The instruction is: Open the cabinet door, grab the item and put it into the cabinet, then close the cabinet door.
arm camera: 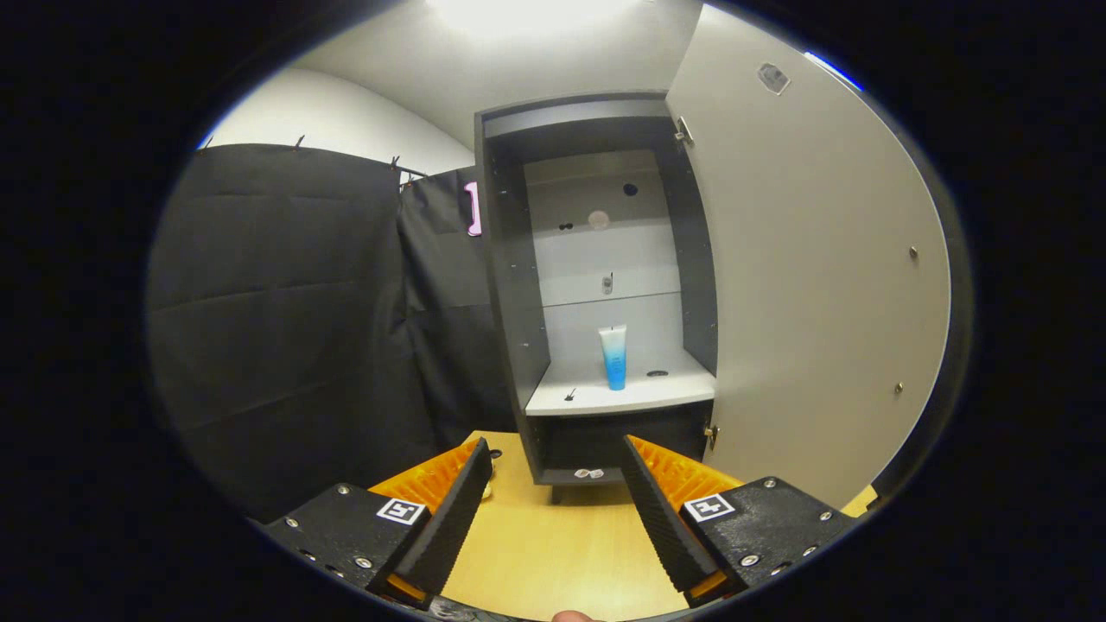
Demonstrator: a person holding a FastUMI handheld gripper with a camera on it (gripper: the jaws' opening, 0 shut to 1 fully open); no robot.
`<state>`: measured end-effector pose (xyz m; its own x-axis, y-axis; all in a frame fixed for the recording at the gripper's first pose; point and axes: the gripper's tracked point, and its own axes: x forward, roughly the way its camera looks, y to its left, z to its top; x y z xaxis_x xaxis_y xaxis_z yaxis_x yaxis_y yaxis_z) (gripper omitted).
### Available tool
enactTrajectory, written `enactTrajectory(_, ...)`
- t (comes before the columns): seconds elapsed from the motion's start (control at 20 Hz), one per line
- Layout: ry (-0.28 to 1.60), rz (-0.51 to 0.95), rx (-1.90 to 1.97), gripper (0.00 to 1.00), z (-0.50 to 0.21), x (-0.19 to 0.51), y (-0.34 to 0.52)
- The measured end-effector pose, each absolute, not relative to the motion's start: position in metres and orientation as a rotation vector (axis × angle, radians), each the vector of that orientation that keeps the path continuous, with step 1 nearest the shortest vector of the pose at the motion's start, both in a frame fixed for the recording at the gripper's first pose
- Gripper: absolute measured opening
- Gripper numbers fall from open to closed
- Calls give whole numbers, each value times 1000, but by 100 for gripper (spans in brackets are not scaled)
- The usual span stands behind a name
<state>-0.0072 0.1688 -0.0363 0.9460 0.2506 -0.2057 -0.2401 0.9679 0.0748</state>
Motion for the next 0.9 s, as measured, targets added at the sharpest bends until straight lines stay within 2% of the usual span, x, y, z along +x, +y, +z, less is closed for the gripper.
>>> enactTrajectory(0.55, 240, 181, 36, 93, -19, -64, 55)
enactTrajectory(0.9, 239, 22, 13, 93, -28, -75, -64)
